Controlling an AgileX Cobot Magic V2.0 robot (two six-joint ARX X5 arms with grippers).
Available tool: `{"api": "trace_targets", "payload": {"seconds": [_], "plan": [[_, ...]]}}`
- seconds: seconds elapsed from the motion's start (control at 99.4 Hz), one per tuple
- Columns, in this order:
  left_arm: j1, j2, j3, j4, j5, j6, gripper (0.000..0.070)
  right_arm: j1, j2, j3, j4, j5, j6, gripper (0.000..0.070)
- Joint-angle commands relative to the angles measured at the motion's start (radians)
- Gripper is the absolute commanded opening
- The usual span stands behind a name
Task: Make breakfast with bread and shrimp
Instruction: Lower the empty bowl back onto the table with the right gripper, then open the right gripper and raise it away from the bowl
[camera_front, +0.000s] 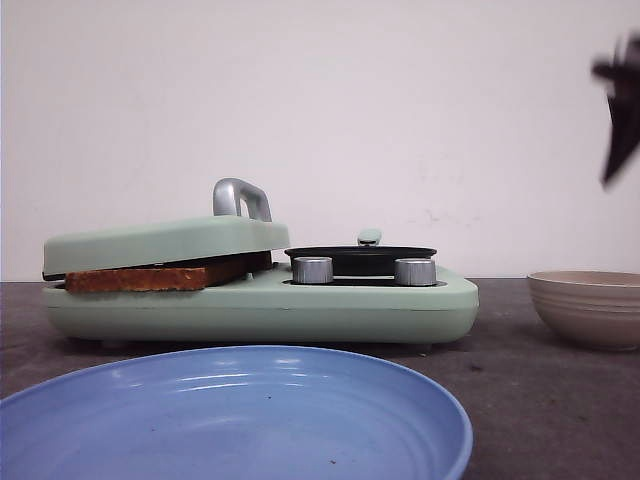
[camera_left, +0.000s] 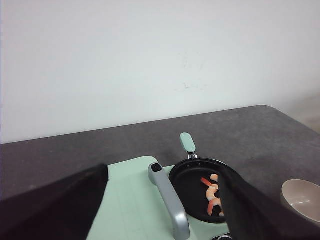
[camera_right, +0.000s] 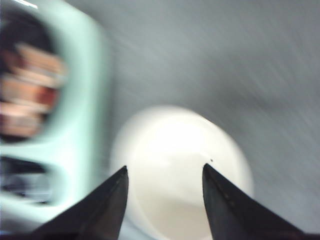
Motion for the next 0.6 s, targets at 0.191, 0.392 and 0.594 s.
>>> {"api": "trace_targets", "payload": {"seconds": [0.191,0.392,0.594], "plan": [[-0.005,0.004,0.011,0.01,0.001,-0.02,0.0,0.1,-0.202,0.016,0.144,-0.04,-0.034,0.0],[-0.003,-0.016,-0.006,0.0,-0.018,-0.082,0.0001,0.24,-0.326,-0.026,0.251,-0.036,-0.035,0.0],[-0.003,-0.197,-0.183,0.101,-0.092,-0.139,0.0001,0.418,-0.515,-0.305,0.502,0.056,-0.028,0.0]]}}
